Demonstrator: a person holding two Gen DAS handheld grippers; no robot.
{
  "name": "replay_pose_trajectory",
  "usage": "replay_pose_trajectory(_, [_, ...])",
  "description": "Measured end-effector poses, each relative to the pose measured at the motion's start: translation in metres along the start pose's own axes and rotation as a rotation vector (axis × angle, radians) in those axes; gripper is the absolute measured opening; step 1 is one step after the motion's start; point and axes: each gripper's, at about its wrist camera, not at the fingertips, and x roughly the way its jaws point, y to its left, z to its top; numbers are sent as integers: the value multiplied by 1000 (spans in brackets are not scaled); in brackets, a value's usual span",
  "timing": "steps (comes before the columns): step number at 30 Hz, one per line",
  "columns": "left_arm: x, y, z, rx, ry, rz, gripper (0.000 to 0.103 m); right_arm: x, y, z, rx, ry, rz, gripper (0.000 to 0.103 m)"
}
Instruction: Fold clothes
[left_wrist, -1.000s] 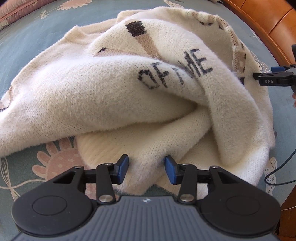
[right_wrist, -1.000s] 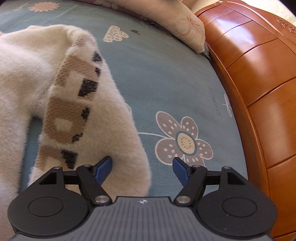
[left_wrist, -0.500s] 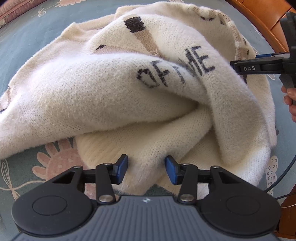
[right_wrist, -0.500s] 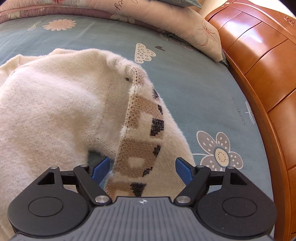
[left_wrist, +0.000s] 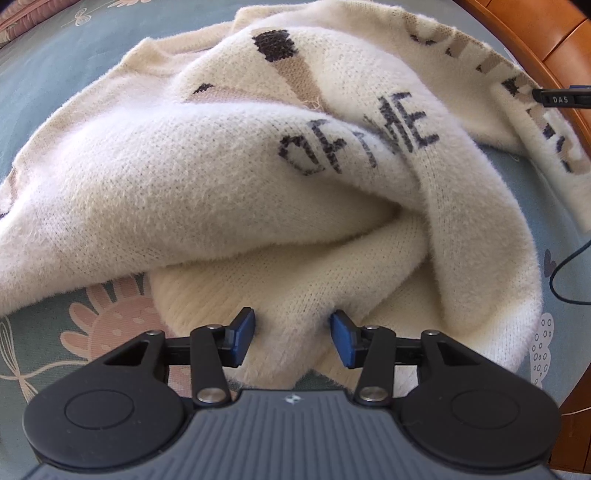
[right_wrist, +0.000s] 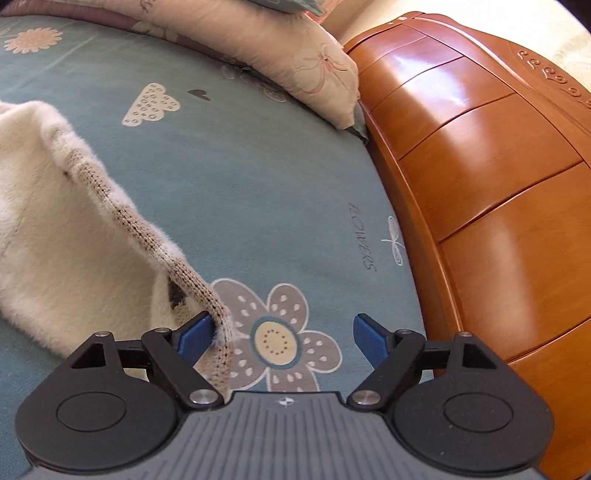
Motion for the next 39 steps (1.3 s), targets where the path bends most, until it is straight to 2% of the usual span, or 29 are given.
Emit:
replay_pose_trajectory(4, [2,0,4,5,9,4,46,2,-23,12,21,-43,-60,85])
replay_pose_trajectory(8, [5,0,7,8,12,12,46,6,-37,12,67,-28,-5,85])
replay_pose_trajectory(13, [8,-1,8,3,15,18,47,8,-27,-7,162,45,214,85])
replay_pose_trajectory(20, [5,-4,0,-8,9,27,53,-4,30,-34,206,181,510,85])
replay_pose_trajectory(27, [-4,1,-11,-54,-25,26,53,-34,75,-54,122,226,679,85])
replay_pose_trajectory(34, [-28,24,-32,-143,-136,-4,53,-47,82,-70,100,261,701,85])
replay_pose_trajectory(39, [-36,66,-44,-305,-236,-4,54,-56,80,-76,117,263,675,85])
